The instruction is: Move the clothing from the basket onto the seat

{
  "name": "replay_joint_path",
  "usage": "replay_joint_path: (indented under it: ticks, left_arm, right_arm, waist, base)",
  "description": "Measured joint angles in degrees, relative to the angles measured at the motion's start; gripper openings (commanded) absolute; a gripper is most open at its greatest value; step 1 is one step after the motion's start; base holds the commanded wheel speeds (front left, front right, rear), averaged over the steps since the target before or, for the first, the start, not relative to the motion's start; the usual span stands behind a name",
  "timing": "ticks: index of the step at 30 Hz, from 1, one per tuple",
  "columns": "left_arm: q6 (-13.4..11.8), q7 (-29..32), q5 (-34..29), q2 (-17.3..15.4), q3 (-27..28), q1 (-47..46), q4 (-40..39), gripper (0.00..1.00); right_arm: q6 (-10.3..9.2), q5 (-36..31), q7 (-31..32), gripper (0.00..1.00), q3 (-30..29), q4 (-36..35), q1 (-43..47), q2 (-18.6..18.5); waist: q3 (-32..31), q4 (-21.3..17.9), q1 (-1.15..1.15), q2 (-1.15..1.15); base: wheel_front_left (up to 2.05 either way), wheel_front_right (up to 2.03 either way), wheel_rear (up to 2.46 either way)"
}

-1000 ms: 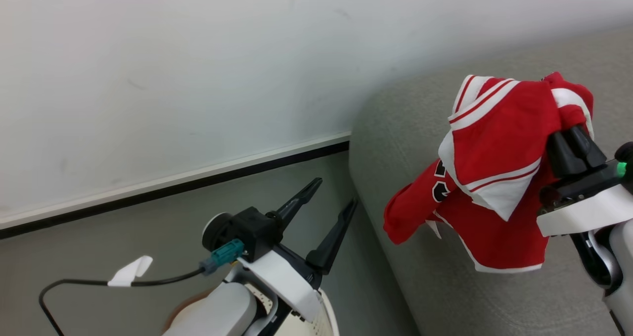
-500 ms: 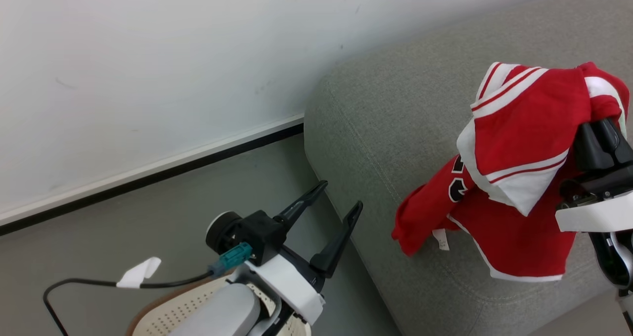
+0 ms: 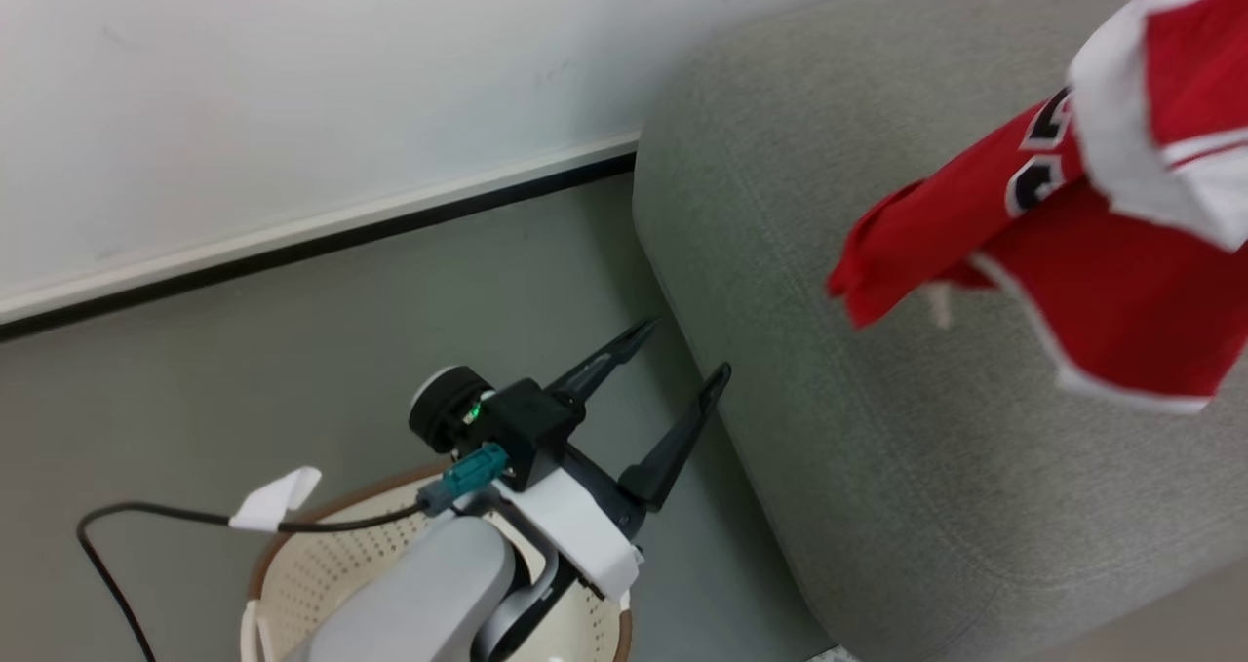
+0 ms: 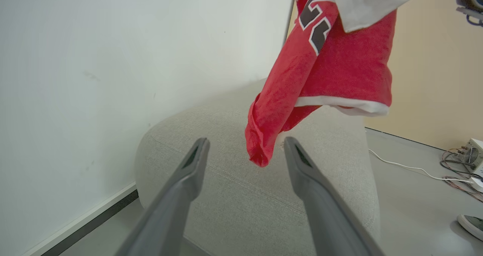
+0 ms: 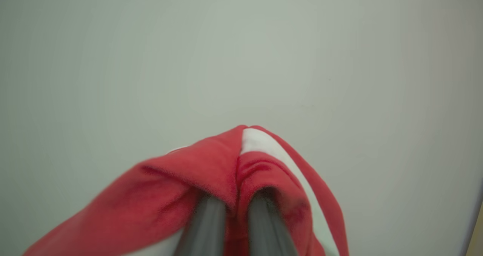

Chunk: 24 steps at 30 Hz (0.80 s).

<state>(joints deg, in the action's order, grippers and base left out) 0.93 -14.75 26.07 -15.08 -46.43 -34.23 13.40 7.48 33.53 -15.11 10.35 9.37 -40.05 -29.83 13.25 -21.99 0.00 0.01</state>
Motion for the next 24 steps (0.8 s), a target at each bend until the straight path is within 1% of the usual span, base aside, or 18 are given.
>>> replay_joint_path:
  ticks: [3,7,17,20,24]
  left_arm:
    - [0.0,0.4,-0.3,-0.5,0.1,-1.1,-0.4,1.00]
    - [0.3,1.2,-1.0,-1.0,-0.1,-2.9,-1.4,1.00]
    - [1.1,2.6,-3.0,-1.6,-0.9,-7.5,-3.5,1.00]
    - [1.3,2.8,-3.4,-1.6,-1.1,-9.1,-4.0,1.00]
    - [1.4,2.8,-3.9,-1.5,-1.2,-10.4,-4.3,1.00]
  right_arm:
    - [0.00,1.2,0.5,0.00,-1.7,0.6,-4.0,-2.3]
    - [0.00,6.0,1.4,0.00,-4.5,3.6,-7.9,-3.7]
    - [0.00,9.4,1.3,0.00,-8.5,14.0,-14.8,-10.0]
    - [0.00,9.5,0.9,0.00,-8.5,17.1,-16.5,-11.5]
    - [0.00,11.3,0.9,0.00,-7.4,21.1,-18.8,-11.5]
  waist:
    - [2.1,1.2,0.00,0.00]
    - [5.5,2.5,0.01,0.00]
    - [15.5,6.5,0.01,0.00]
    - [18.4,7.8,0.02,0.00]
    - [21.8,9.5,0.02,0.00]
  base:
    - [0.00,0.00,0.00]
    - [0.00,0.00,0.00]
    - [0.00,0.00,0.00]
    - [0.00,0.00,0.00]
    - [0.00,0.00,0.00]
